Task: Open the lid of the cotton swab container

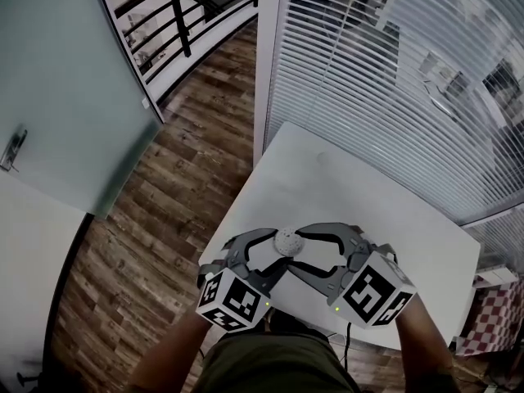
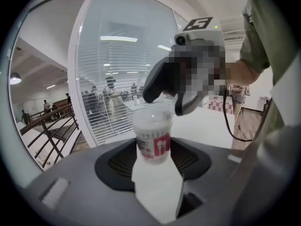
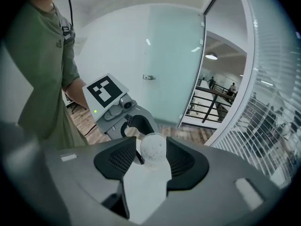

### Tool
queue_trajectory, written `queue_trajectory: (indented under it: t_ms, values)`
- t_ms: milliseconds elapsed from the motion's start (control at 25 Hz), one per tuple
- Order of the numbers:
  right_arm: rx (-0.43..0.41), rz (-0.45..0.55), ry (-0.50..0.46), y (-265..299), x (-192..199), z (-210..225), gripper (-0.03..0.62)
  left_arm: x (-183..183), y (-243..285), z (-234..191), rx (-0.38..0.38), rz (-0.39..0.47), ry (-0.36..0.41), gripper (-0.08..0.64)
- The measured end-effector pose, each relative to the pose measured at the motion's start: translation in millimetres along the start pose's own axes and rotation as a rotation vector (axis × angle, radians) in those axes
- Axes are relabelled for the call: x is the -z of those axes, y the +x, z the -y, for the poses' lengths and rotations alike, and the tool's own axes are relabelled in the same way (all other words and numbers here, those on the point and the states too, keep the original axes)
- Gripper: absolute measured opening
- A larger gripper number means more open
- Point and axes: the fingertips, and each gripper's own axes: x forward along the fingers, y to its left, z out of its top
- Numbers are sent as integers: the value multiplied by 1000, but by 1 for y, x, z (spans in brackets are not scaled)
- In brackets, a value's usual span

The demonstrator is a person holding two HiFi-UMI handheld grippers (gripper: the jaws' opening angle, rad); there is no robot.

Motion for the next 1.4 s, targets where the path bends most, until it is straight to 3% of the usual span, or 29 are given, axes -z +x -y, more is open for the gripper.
queue_trajectory:
  t_ms: [160,400,760,1400]
  values:
    - [-33,-49,-48,7,-2,1,229,0,1,2,-1,-4,14,231]
    - [-86,-155,-99,15,9,-1,233,3,4,10,5,-16,33,231]
    - [-160,-266,-101,25,25,-3,264,5,7,12,9,-21,35,231]
    - [-159,-299,-107,35,32,2,264,11,11,10,-1,-27,36,229]
